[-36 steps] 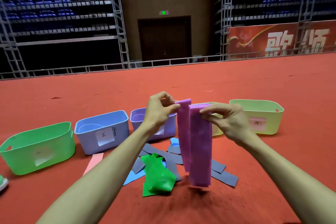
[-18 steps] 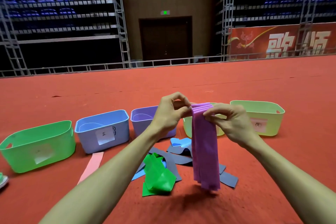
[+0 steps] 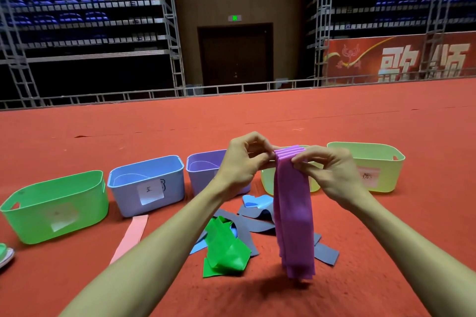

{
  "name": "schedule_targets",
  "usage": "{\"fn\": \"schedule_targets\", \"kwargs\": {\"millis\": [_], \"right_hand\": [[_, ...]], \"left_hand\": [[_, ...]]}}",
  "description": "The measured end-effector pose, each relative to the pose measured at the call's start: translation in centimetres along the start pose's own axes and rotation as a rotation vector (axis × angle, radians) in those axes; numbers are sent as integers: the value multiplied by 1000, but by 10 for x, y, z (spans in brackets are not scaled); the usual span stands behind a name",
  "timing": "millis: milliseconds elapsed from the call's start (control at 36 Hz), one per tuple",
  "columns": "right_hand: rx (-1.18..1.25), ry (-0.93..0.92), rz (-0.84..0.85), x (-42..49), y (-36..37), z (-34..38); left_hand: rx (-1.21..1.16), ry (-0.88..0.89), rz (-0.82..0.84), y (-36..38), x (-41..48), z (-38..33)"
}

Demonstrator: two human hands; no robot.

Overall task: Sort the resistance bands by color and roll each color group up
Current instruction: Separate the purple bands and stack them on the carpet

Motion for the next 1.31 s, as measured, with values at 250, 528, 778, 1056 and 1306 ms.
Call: {"fn": "schedule_targets", "kwargs": {"millis": [250,528,778,1056,1306], "right_hand": [[-79,-21,14,0,3,1],[-63,123,-43,-2,1,-4],[-127,109,-61,-4,6,-2],[-123,-5,-81,-5,5,2],[-148,-111,78,3,7,7]], "left_hand": [[207,80,40,6,-7,-3],[378,184,-13,5,-7,-2],[238,197,-123,1,-6,-2],[91,113,-205,0,2,-4],[0,87,-200,3,4,-7]]}}
Point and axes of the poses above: each hand's wrist, its own x-axis towards the middle knuckle, its own y-axis out of the palm, z = x × y, the point moved 6 cm from there along x, towards the middle knuckle, and after that the axes turned 7 degrees about -x, right-handed, at the moved point
